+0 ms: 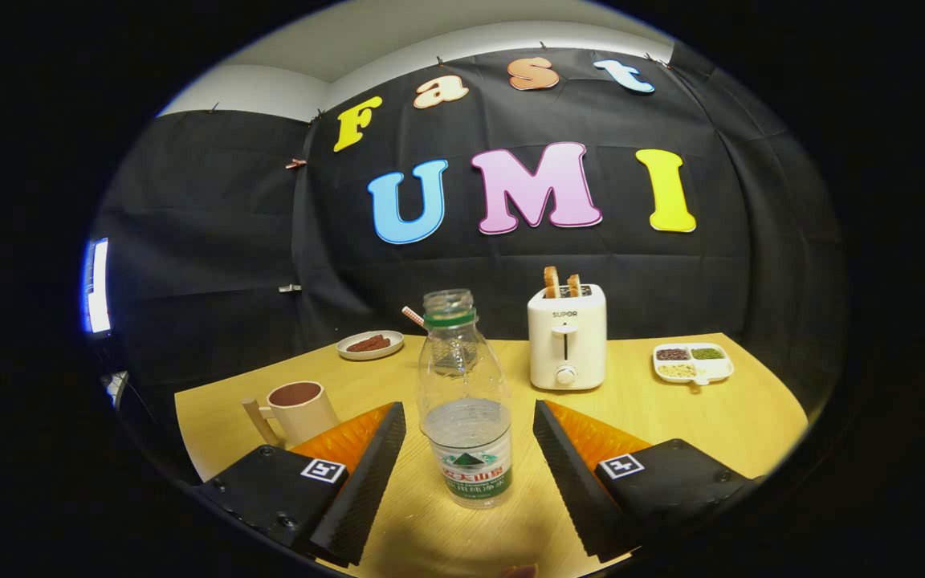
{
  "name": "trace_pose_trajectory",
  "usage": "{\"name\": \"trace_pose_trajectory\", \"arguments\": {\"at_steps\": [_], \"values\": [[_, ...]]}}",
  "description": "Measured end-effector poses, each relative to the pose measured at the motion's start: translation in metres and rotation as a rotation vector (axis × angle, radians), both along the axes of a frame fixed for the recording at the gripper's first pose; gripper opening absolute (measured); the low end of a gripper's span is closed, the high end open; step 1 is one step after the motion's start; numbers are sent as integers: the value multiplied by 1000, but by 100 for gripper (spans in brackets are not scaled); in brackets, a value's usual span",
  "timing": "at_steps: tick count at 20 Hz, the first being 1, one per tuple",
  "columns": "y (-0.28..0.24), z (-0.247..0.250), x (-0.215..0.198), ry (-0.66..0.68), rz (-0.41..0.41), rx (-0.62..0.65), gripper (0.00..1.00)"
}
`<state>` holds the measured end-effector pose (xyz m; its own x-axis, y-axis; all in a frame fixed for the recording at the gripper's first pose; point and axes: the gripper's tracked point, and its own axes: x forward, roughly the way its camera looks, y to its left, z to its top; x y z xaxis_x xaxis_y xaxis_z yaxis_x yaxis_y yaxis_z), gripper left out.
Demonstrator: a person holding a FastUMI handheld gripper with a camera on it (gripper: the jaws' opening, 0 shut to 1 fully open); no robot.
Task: Take the bottle from table, then pour the juice into the cup, finally place the bottle on the coaster
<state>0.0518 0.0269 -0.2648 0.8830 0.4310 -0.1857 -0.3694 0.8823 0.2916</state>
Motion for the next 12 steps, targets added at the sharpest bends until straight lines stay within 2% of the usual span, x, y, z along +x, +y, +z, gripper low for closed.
{"name": "trace_pose_trajectory", "arguments": {"at_steps": [7,12], "values": [[-39,86,-35,14,-38,-48,98],[-54,142,-37,-37,-29,-62,98]]}}
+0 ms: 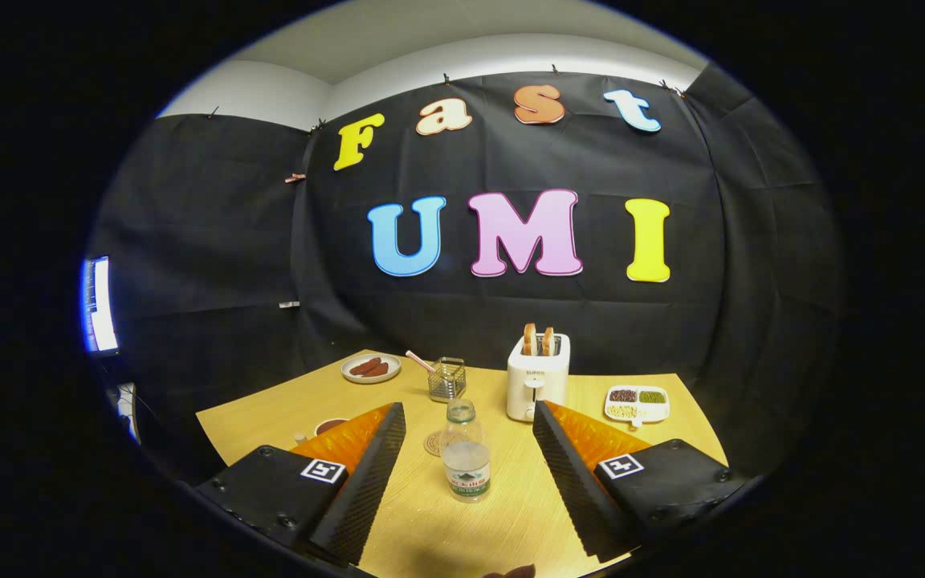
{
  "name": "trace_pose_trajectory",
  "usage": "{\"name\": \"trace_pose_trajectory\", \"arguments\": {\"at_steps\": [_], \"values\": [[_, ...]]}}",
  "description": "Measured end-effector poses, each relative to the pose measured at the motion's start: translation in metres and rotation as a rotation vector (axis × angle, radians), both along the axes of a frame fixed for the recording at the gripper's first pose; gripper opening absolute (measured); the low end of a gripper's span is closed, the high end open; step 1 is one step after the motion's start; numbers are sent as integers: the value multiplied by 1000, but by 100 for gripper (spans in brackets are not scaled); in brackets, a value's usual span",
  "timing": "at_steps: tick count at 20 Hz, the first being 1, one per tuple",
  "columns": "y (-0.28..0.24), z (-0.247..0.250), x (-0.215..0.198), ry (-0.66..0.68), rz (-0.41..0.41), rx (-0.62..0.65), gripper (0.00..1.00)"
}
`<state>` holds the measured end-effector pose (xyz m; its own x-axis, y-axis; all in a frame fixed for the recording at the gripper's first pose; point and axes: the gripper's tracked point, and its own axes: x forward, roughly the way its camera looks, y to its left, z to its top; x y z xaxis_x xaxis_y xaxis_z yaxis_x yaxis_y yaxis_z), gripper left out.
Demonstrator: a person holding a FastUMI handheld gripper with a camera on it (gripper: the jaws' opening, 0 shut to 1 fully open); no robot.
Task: Take the bottle from table, then pour the juice into the cup, finally place the bottle on the coaster
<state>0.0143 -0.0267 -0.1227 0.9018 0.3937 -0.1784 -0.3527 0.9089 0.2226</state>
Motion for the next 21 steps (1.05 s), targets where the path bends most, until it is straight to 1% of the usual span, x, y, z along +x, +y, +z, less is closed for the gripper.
{"name": "trace_pose_trajectory", "arguments": {"at_steps": [5,14,21], "values": [[-8,16,5,-27,55,-40,98],[-16,26,0,-76,147,-26,97],[-35,27,-4,-126,184,-42,96]]}}
